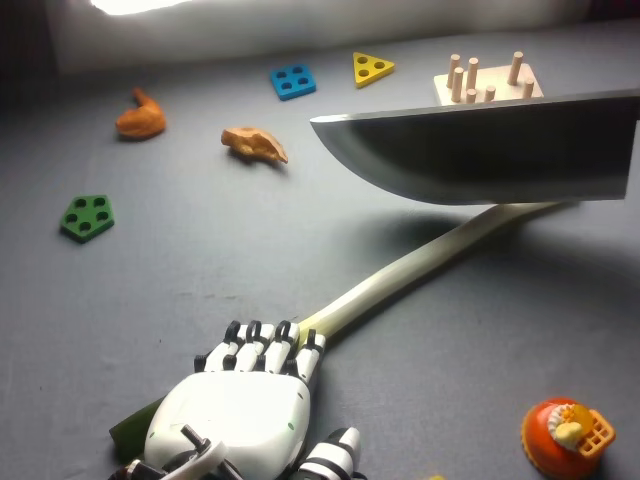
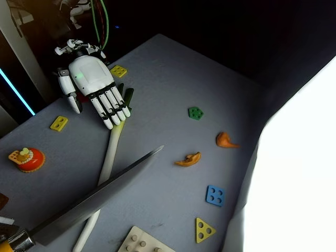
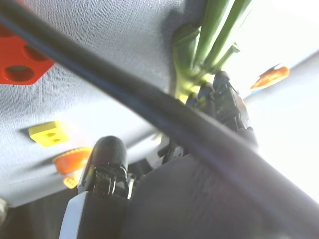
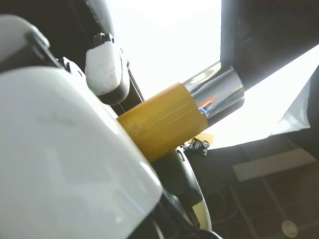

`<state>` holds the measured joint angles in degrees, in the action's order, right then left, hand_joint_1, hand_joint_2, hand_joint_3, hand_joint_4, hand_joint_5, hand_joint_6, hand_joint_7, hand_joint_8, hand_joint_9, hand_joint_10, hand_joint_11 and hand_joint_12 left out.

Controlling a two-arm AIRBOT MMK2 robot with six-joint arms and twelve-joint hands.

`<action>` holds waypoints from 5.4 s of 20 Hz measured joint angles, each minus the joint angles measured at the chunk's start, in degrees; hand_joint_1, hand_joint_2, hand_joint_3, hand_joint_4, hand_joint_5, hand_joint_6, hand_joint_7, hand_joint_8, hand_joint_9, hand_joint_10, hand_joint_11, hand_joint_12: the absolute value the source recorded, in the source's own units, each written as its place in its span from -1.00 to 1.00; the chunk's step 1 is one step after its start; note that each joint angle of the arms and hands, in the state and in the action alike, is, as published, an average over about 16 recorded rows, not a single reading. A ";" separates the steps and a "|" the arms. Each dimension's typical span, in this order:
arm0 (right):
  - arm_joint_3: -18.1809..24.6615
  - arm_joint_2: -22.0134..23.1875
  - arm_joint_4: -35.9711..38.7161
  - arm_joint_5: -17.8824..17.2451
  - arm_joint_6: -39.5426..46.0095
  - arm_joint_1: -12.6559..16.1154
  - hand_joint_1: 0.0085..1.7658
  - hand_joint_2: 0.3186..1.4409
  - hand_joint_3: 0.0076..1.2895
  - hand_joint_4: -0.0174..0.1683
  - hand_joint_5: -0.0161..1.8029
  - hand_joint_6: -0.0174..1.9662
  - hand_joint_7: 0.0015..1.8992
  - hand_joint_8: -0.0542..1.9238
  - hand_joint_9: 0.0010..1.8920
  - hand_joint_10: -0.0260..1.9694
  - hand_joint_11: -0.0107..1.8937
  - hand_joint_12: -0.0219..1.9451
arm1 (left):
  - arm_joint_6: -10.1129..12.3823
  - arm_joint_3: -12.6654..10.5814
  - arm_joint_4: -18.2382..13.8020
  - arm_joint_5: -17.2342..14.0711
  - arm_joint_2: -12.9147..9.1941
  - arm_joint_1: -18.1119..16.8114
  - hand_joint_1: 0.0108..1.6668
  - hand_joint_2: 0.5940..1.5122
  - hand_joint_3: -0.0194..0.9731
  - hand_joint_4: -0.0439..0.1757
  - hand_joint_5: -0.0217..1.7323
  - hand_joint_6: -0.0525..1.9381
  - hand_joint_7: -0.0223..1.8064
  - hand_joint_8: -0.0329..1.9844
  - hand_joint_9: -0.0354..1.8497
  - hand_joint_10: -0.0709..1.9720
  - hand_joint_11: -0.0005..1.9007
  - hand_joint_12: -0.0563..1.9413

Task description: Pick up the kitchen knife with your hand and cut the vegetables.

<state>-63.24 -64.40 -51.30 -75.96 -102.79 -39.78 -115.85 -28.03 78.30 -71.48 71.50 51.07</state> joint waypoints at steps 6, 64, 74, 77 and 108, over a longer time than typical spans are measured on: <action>-0.31 1.61 1.57 0.37 1.29 1.77 0.80 -0.46 0.55 0.97 0.53 0.94 0.62 0.96 0.68 0.83 0.68 0.86 | 0.00 0.00 0.01 -0.03 0.00 0.00 -1.00 0.99 -0.92 -0.59 -0.94 -0.94 -0.99 -0.98 -0.95 -0.94 -0.98 -0.96; -53.36 -20.99 25.62 23.94 43.93 7.15 0.80 -0.41 0.46 0.97 0.49 0.94 0.63 0.94 0.68 0.83 0.68 0.86 | -13.80 -1.98 6.08 22.89 -13.66 -17.75 -1.00 0.99 -0.93 -0.57 -0.91 -0.94 -0.93 -0.96 -0.93 -0.92 -0.98 -0.87; -58.69 -25.11 25.38 24.31 45.66 5.85 0.79 -0.38 0.41 0.97 0.49 0.94 0.63 0.94 0.68 0.83 0.68 0.86 | -13.82 -1.46 9.35 21.22 -13.86 -18.95 -0.96 1.00 -0.79 -0.57 -0.95 -0.94 -0.95 -0.96 -0.94 -0.92 -0.98 -0.90; -59.74 -25.98 25.14 24.14 46.09 5.45 0.79 -0.38 0.41 0.97 0.49 0.94 0.63 0.95 0.68 0.83 0.68 0.86 | -13.83 -1.12 10.02 20.51 -13.86 -19.04 -0.92 1.00 -0.74 -0.58 -0.96 -0.94 -0.95 -0.96 -0.94 -0.92 -0.98 -0.93; -58.07 -22.99 28.51 19.14 49.72 1.18 0.19 0.38 -0.95 -0.80 -0.74 -0.09 -0.66 0.02 -0.74 0.39 -0.91 0.89 | -13.87 0.19 11.15 18.85 -13.86 -19.04 -0.65 0.89 -0.51 -0.59 -0.90 -0.94 -0.95 -0.96 -0.94 -0.92 -0.98 -0.86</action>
<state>-121.31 -87.39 -22.80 -56.81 -53.07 -38.60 -129.72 -27.85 89.45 -52.63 57.65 32.03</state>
